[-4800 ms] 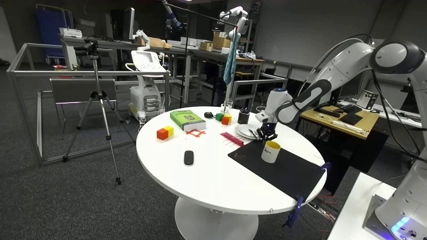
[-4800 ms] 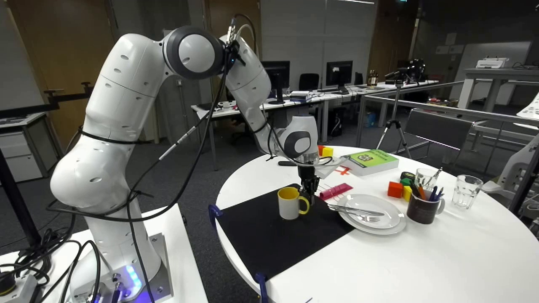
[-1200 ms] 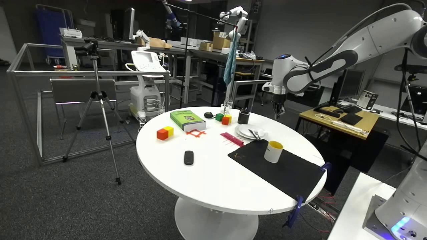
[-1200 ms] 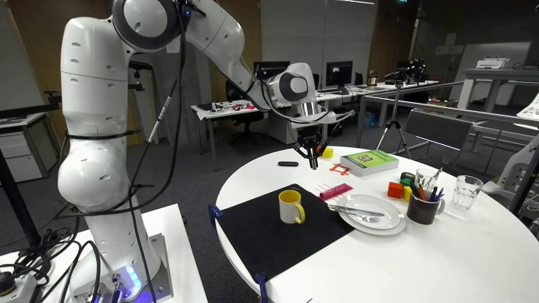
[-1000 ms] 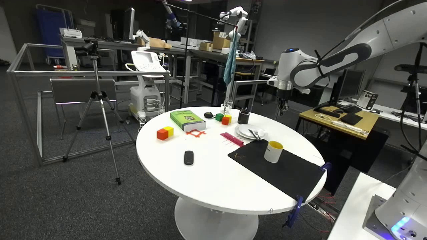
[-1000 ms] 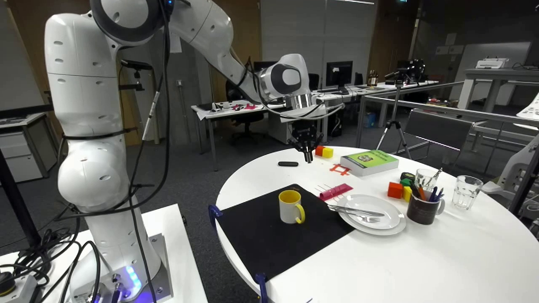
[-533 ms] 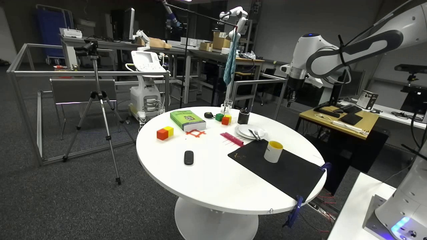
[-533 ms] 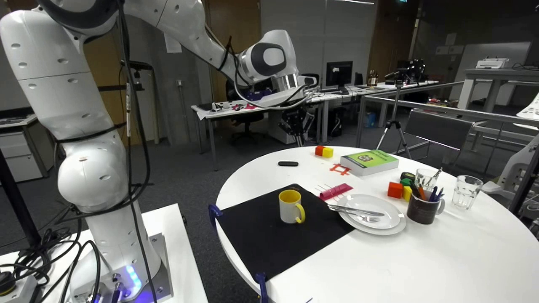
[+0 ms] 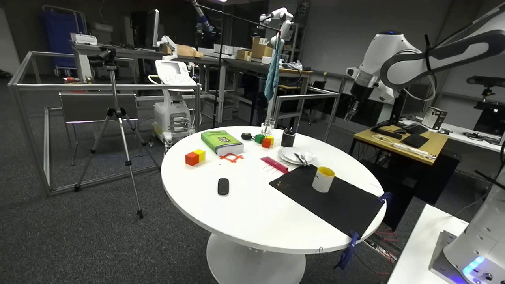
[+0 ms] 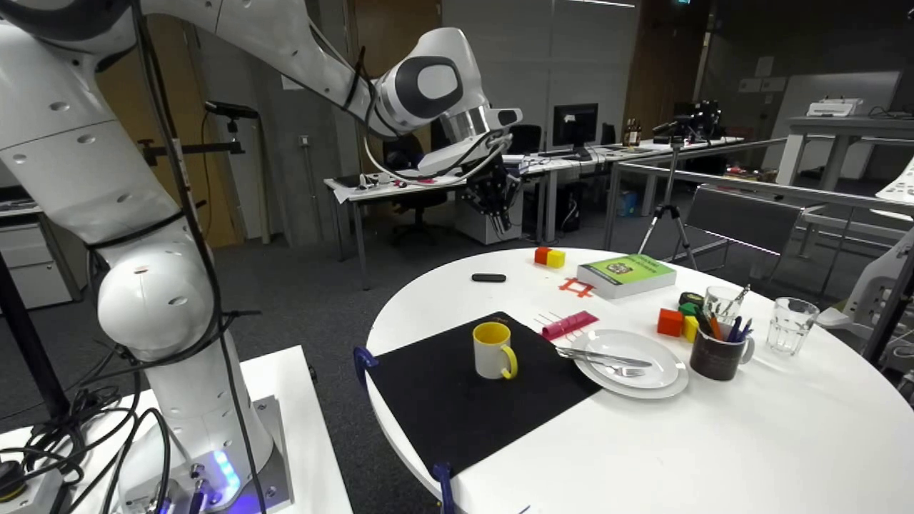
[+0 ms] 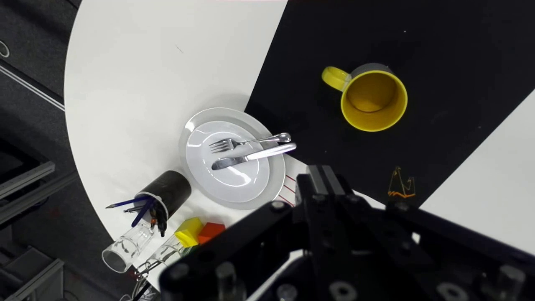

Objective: Place the mug upright.

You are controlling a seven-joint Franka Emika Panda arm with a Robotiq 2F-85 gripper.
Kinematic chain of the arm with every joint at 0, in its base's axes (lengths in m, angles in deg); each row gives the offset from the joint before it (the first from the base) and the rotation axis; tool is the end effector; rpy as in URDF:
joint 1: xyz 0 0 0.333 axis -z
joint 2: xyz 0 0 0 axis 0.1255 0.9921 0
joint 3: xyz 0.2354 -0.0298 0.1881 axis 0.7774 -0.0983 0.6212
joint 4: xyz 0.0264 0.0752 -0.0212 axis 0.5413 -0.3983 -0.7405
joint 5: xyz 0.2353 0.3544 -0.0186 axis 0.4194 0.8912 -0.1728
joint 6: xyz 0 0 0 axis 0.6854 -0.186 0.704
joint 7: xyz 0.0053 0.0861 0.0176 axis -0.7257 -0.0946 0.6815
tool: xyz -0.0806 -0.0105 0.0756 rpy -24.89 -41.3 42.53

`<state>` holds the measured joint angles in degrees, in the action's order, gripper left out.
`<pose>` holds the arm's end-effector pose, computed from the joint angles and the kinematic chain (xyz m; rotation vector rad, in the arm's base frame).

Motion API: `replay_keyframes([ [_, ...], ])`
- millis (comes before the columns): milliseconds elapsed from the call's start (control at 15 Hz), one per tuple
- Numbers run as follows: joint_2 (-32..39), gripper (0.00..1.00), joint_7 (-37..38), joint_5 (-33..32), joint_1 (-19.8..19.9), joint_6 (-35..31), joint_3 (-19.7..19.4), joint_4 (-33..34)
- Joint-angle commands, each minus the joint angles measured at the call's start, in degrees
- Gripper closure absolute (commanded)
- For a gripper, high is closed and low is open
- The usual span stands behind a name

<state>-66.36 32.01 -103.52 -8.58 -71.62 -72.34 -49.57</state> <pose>0.5244 -0.0089 0.4431 2.7663 0.6558 0.2906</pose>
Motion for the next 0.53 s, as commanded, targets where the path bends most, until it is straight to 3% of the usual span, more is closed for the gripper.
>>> replay_keyframes([
  [0,-4.0,0.86,-2.3,1.0,0.4,-3.6,-1.1,-4.4],
  [67,-3.6,0.72,-4.0,0.1,0.3,-3.6,-1.3,-4.9],
  [267,1.3,0.49,-11.5,-1.2,-0.3,-3.7,-1.7,-6.3],
  [467,10.7,0.27,-17.5,0.5,-0.5,-7.1,-2.0,-8.3],
])
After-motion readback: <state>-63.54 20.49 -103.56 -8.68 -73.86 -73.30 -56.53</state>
